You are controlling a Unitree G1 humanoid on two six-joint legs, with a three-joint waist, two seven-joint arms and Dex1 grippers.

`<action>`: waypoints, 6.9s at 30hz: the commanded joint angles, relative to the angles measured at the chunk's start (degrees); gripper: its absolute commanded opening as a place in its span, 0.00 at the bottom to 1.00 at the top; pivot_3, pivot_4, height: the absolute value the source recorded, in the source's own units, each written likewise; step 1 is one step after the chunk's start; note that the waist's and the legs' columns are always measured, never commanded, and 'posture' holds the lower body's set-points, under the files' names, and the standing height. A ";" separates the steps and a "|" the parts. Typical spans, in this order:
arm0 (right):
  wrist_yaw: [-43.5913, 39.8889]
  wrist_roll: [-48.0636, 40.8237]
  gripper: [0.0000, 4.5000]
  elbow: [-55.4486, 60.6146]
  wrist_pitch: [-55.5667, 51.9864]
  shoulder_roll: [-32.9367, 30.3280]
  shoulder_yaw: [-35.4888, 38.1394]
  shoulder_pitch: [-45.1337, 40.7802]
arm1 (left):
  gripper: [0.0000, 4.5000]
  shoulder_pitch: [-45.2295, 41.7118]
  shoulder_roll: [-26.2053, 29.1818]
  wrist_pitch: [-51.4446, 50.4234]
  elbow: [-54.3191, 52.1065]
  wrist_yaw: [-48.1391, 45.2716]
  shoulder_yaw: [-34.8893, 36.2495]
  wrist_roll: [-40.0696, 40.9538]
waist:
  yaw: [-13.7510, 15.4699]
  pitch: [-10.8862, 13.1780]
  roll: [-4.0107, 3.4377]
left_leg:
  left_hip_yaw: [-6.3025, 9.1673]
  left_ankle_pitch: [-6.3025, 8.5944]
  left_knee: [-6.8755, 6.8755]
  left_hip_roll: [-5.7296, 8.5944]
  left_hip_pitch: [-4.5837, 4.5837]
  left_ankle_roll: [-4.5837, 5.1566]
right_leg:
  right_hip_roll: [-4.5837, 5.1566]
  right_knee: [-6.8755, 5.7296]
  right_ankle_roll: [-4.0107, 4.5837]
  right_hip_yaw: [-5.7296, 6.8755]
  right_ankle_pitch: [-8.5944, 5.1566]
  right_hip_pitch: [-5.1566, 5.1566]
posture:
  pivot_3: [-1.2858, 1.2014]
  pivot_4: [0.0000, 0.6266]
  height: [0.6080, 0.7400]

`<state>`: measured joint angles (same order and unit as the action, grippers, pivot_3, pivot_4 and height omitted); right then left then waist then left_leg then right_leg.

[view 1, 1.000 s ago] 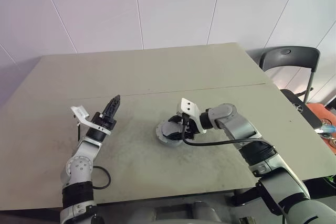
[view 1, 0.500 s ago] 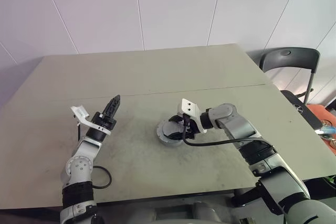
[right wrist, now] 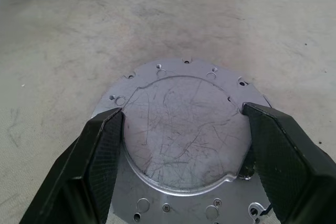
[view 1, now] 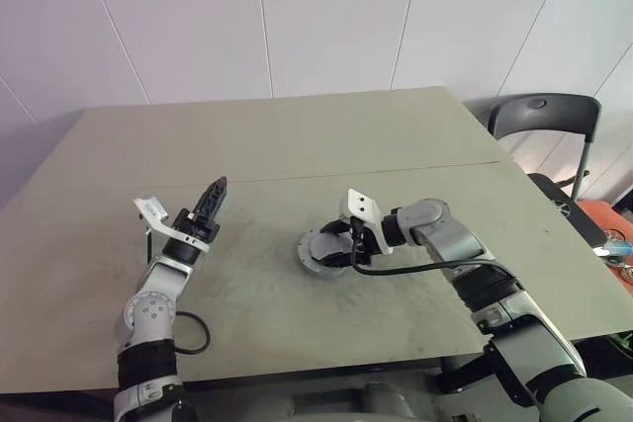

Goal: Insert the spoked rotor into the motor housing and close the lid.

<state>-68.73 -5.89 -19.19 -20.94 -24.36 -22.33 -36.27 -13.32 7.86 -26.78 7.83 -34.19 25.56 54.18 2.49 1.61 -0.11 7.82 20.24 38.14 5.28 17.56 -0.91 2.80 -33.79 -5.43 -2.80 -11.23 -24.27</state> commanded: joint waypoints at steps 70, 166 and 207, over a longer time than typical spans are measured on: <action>11.74 6.85 0.72 -15.05 3.39 -0.14 -0.89 -2.86 | 0.58 0.57 0.66 -0.28 -2.14 -0.34 -1.39 0.10 | -0.32 0.10 -0.05 | 0.02 -0.12 0.01 -0.15 -1.19 -0.17 | -0.17 -0.19 0.14 0.02 -0.15 1.13 | 0.52 0.00 1.00; -2.48 1.37 0.72 3.35 1.17 -6.52 1.83 0.97 | 0.58 -0.18 0.49 0.37 -0.95 -0.17 -2.10 -0.55 | -0.20 0.15 -0.09 | -0.12 -0.11 0.08 -0.14 0.91 -0.18 | -0.03 0.14 0.28 0.08 0.22 -0.85 | 0.52 0.00 1.00; -2.14 0.10 0.72 -4.12 2.88 -4.10 2.95 3.41 | 0.58 -1.09 -0.79 -0.19 0.56 -1.08 -4.97 -2.05 | -0.33 0.09 0.00 | -0.05 -0.12 -0.03 -0.20 -0.13 -0.17 | -0.12 0.24 0.22 0.09 0.15 0.26 | 0.52 0.00 1.00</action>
<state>-70.25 -7.23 -21.28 -18.24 -28.28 -17.82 -34.27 -13.35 6.76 -27.28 9.03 -34.63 20.95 52.21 2.15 1.69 -0.11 7.76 20.12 38.12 5.08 17.46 -1.08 2.68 -33.56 -5.21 -2.72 -11.07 -24.04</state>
